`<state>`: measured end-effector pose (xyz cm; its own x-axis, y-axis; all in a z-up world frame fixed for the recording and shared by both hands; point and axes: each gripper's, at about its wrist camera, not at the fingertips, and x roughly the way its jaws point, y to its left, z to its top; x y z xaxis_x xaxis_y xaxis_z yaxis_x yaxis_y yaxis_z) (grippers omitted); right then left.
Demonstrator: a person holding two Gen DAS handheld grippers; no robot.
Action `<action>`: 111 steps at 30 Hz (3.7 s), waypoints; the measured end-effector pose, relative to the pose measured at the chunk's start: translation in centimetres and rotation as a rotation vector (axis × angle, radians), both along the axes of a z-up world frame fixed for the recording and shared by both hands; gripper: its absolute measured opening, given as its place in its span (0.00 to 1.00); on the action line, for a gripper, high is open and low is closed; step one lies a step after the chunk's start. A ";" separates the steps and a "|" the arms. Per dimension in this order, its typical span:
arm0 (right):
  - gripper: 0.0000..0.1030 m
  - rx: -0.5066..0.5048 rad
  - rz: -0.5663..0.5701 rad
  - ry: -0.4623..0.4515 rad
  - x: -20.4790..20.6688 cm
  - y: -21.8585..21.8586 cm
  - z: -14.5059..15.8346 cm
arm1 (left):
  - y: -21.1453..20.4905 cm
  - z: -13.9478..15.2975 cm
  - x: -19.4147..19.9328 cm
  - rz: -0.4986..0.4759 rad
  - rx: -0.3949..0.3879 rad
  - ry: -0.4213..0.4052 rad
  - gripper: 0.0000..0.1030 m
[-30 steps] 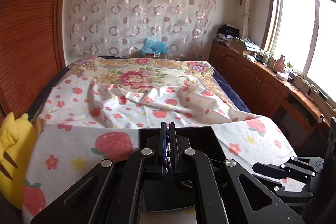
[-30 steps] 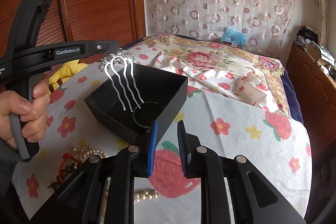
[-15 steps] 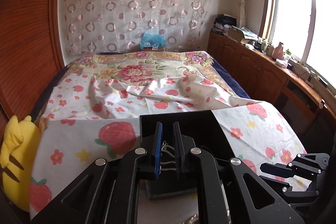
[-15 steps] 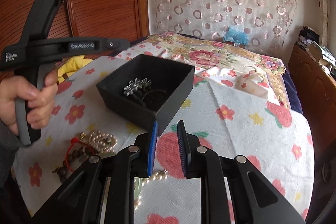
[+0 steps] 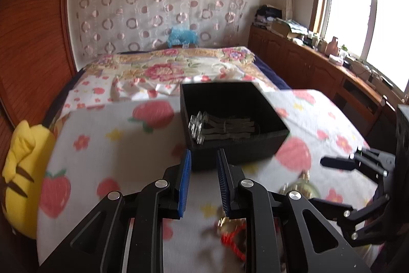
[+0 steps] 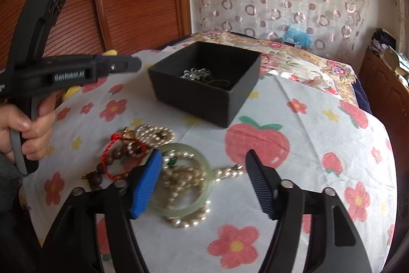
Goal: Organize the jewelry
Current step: 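Lower the comb into the box and open the left tool, then grasp the red string bracelet with the left tool while the right tool grasps the jade bangle, then carry the red bracelet and jade bangle over the black box with both tools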
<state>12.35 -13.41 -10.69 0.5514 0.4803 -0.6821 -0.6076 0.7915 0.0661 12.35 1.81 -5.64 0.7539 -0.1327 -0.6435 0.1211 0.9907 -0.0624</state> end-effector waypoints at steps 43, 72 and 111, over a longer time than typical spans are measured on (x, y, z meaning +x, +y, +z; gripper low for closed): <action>0.74 -0.057 0.020 0.085 0.6 1.6 -2.1 | -0.1 -3.0 -4.1 -0.052 -0.098 0.119 0.33; 0.74 -0.066 0.015 0.074 0.5 1.9 -2.2 | -1.7 -0.7 -5.0 -0.082 -0.102 0.026 0.05; 0.72 -0.061 0.094 -0.091 11.7 4.9 3.9 | 2.0 7.0 1.6 -0.029 -0.063 -0.150 0.05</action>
<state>24.06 -8.53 -6.81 0.5670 0.4919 -0.6607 -0.6807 0.7315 -0.0395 13.98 3.78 1.39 0.8363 -0.1924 -0.5133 0.1622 0.9813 -0.1036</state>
